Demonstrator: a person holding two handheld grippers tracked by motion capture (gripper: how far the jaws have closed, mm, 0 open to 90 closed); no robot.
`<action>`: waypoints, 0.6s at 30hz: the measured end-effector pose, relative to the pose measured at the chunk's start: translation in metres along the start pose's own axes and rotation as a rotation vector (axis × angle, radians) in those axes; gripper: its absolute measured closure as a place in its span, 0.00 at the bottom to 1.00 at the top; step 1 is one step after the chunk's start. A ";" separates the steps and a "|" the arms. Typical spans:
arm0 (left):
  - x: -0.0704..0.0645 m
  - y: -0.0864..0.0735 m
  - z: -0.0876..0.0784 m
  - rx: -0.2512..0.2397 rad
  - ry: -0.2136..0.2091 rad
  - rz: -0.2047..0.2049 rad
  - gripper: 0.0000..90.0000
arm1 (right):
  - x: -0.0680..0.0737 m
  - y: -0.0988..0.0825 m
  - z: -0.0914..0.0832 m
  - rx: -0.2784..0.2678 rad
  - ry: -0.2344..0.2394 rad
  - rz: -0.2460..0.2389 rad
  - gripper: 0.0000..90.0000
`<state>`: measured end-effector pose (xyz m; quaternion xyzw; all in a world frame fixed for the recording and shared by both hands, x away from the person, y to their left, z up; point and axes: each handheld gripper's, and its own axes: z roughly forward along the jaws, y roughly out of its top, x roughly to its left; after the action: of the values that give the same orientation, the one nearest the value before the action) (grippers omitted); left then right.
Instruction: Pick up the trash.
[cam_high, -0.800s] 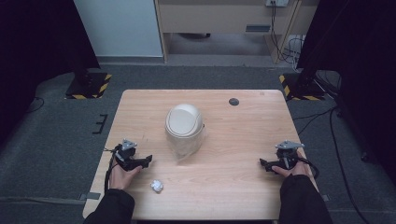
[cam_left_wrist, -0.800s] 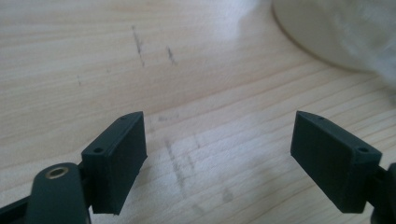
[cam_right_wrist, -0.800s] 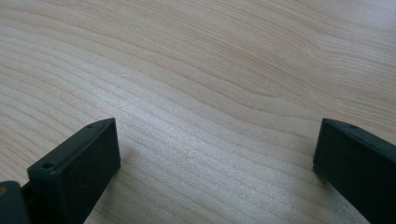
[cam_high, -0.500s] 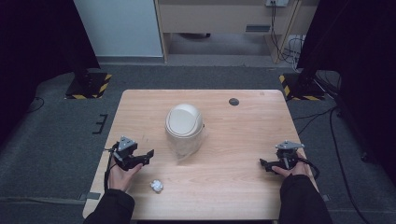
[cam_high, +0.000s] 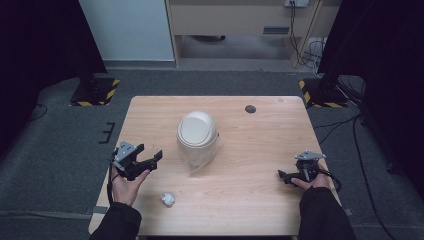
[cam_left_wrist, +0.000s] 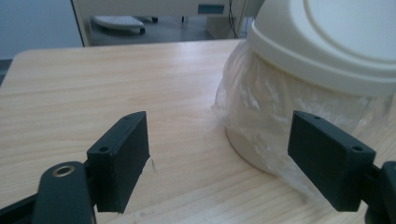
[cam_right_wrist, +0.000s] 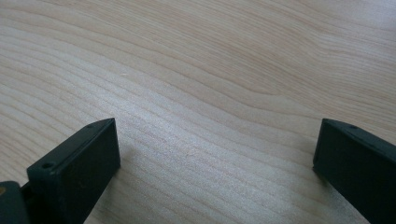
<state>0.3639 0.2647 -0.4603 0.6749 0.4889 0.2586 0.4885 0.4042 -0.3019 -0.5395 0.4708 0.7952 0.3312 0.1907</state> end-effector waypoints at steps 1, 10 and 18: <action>0.000 0.003 -0.003 -0.021 -0.001 -0.007 0.22 | 0.000 0.000 0.000 0.000 0.000 0.000 0.01; -0.004 0.022 -0.012 -0.091 -0.030 -0.038 0.23 | 0.000 0.000 0.000 0.001 -0.001 -0.002 0.01; -0.009 0.034 -0.016 -0.126 -0.048 -0.036 0.23 | 0.001 0.000 0.000 0.001 0.003 0.003 0.01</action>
<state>0.3607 0.2614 -0.4214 0.6398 0.4719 0.2638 0.5462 0.4038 -0.3012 -0.5394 0.4715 0.7949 0.3318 0.1890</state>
